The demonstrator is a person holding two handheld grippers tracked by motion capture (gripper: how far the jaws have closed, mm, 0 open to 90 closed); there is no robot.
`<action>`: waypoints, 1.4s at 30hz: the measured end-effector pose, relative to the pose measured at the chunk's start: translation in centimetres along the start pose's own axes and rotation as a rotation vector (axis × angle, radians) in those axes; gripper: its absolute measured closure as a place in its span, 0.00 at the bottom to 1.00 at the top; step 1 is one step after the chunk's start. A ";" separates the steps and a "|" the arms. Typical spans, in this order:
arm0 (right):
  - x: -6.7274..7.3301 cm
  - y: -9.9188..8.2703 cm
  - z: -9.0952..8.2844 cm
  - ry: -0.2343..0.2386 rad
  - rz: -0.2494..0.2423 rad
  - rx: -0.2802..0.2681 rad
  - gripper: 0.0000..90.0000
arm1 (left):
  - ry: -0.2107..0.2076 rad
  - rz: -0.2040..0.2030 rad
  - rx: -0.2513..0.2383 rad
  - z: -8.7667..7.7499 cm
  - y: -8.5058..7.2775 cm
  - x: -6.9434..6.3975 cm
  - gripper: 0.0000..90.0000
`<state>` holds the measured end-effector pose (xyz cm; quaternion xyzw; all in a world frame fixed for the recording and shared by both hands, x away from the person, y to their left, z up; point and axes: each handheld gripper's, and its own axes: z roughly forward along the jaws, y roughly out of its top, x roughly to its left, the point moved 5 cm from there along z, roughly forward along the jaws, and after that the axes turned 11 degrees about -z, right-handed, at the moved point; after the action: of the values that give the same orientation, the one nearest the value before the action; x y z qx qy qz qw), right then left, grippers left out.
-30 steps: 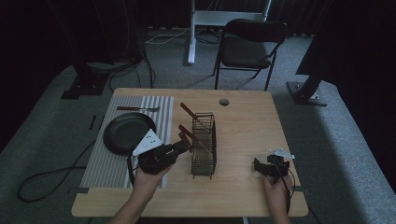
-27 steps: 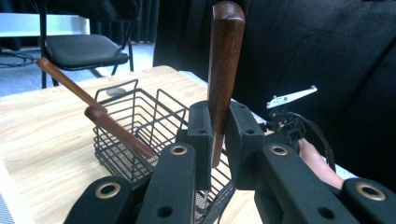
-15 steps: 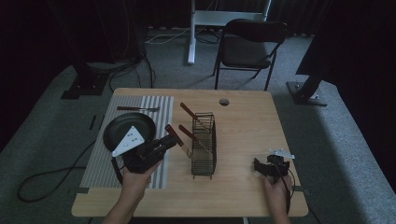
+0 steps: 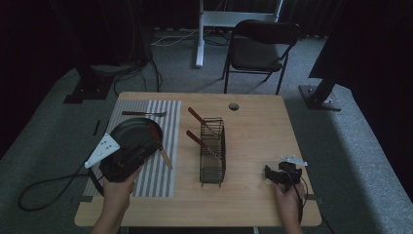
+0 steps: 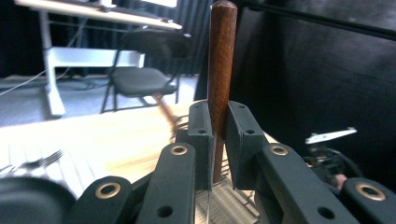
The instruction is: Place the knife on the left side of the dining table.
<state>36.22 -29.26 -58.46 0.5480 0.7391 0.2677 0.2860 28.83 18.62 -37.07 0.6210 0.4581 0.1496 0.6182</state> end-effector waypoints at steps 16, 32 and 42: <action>0.0 0.0 0.0 0.000 0.002 -0.001 0.14 | 0.183 -0.063 0.036 0.3 -5.0 5.9 0.91; 0.0 0.0 0.0 0.000 0.003 -0.001 0.14 | 0.229 -0.098 0.060 -0.8 -8.4 6.6 0.91; 0.0 0.0 0.0 0.000 0.002 -0.001 0.14 | 0.261 -0.144 0.037 -4.0 -9.0 7.8 0.87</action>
<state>36.23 -29.24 -58.46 0.5488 0.7382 0.2684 0.2860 26.58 25.35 -47.39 0.5730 0.5806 0.1761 0.5510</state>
